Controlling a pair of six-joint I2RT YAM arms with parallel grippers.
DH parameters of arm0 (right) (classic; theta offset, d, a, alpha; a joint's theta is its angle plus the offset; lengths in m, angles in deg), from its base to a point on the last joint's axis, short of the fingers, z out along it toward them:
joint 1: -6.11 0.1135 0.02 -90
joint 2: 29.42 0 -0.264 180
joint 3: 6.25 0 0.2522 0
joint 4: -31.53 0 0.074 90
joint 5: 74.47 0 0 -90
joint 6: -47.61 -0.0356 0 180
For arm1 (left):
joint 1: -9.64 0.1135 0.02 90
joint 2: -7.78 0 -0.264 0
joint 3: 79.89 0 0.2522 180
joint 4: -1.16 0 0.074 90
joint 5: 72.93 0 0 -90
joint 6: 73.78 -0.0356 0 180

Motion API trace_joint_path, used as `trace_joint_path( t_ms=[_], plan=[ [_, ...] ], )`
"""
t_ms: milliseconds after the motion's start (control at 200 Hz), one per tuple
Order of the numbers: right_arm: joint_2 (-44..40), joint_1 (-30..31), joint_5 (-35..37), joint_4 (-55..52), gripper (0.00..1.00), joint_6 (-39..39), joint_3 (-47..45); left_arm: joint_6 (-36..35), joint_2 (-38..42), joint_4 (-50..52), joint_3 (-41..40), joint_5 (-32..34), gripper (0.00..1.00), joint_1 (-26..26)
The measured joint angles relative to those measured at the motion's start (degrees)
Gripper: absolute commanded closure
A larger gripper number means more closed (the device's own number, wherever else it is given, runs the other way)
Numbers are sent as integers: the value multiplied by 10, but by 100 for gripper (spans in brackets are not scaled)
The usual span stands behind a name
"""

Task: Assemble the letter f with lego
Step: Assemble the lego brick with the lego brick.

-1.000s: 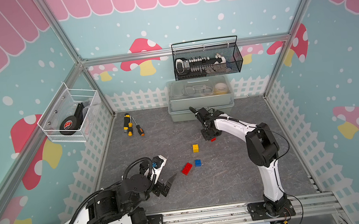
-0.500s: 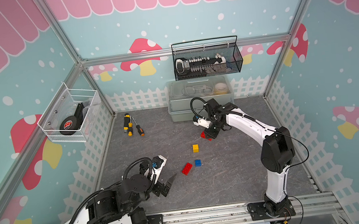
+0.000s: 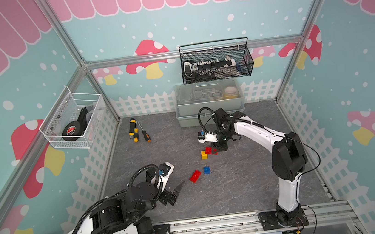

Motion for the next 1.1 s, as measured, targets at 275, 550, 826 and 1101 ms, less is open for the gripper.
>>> trace_joint_path(
  t_ms=[275, 550, 826, 1101],
  plan=[
    [40, 27, 16, 16, 75, 36, 19, 0, 0, 0, 0, 2, 1, 0],
    [65, 37, 47, 28, 75, 52, 41, 0, 0, 0, 0, 2, 1, 0],
    [83, 40, 65, 25, 74, 62, 79, 0, 0, 0, 0, 4, 1, 0],
    [109, 40, 68, 14, 75, 65, 98, 0, 0, 0, 0, 4, 1, 0]
  ],
)
